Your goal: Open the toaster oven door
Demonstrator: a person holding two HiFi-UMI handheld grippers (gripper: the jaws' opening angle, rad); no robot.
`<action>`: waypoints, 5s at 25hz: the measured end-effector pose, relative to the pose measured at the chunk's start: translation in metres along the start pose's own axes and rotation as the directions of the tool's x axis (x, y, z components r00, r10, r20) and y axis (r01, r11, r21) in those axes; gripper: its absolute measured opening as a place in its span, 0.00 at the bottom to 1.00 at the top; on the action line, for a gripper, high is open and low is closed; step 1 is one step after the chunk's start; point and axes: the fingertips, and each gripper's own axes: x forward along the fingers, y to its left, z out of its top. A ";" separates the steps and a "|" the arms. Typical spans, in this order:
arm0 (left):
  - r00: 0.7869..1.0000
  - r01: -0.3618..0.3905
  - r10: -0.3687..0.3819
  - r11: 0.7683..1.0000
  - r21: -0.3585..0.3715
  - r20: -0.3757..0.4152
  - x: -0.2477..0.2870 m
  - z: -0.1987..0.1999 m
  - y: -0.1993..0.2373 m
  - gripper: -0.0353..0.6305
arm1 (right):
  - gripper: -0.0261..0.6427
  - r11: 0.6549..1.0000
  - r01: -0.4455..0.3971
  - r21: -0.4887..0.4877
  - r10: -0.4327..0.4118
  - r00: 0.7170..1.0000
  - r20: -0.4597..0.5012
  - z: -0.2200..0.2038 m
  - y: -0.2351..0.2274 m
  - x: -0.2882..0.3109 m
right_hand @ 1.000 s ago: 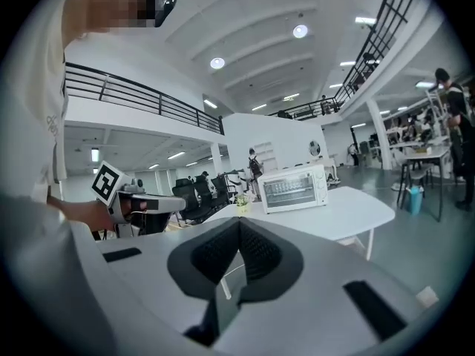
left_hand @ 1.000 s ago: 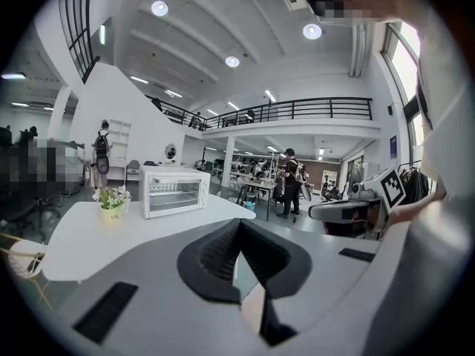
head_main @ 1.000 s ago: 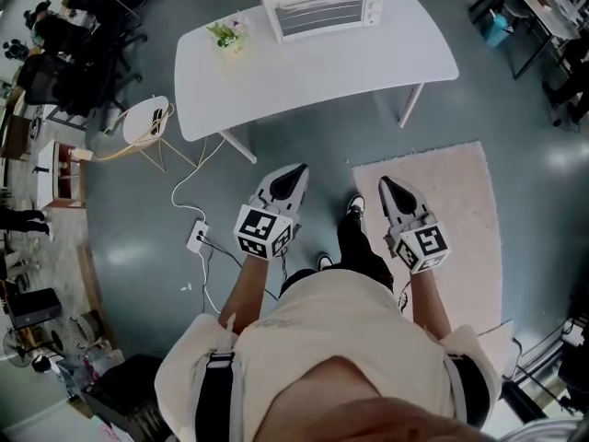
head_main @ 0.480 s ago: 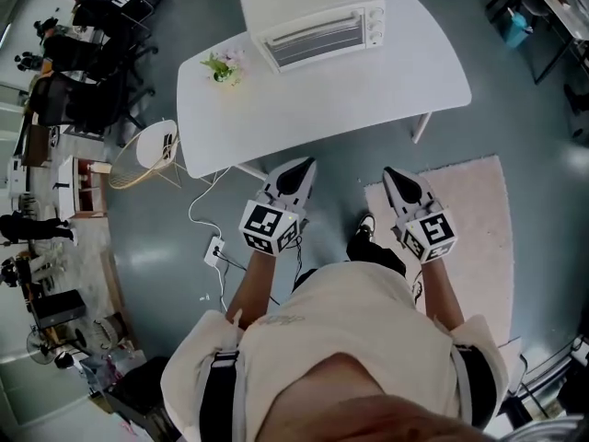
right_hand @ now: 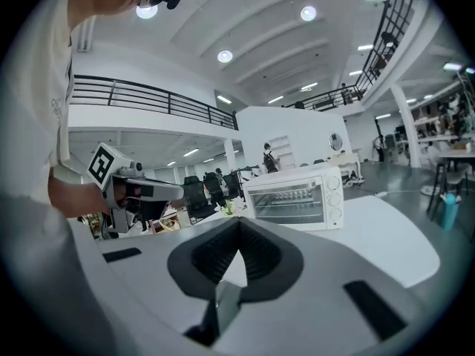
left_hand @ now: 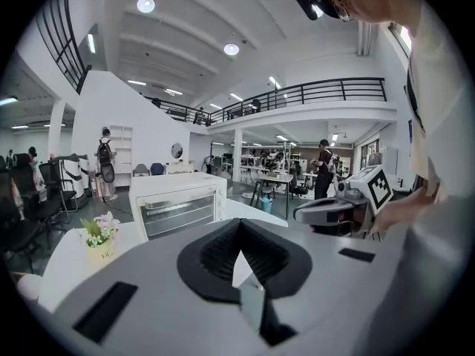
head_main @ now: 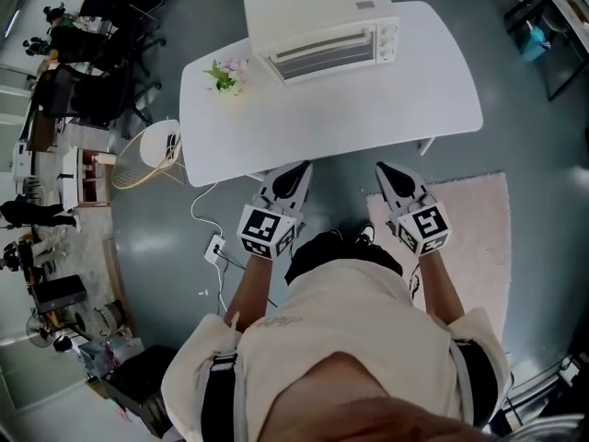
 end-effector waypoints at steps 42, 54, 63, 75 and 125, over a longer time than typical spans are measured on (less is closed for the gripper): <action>0.993 0.070 -0.060 0.993 -0.096 0.105 0.156 0.048 0.227 0.08 | 0.05 0.982 0.188 -0.024 -0.189 0.979 -0.074 0.095 -0.154 0.215; 0.997 0.026 -0.015 0.988 -0.151 0.070 0.189 0.049 0.233 0.08 | 0.05 0.981 0.194 0.029 -0.188 0.972 -0.141 0.082 -0.209 0.255; 0.998 -0.003 0.012 0.989 -0.151 0.061 0.188 0.047 0.241 0.08 | 0.05 0.984 0.179 0.019 -0.172 0.965 -0.197 0.067 -0.212 0.268; 0.997 0.001 0.012 0.987 -0.158 0.080 0.182 0.047 0.242 0.08 | 0.05 0.979 0.199 -0.038 -0.203 0.952 -0.230 0.065 -0.216 0.278; 0.983 0.180 -0.183 0.976 -0.123 -0.018 0.142 0.010 0.169 0.08 | 0.05 0.951 0.288 0.109 -0.204 0.855 -0.476 -0.072 -0.168 0.182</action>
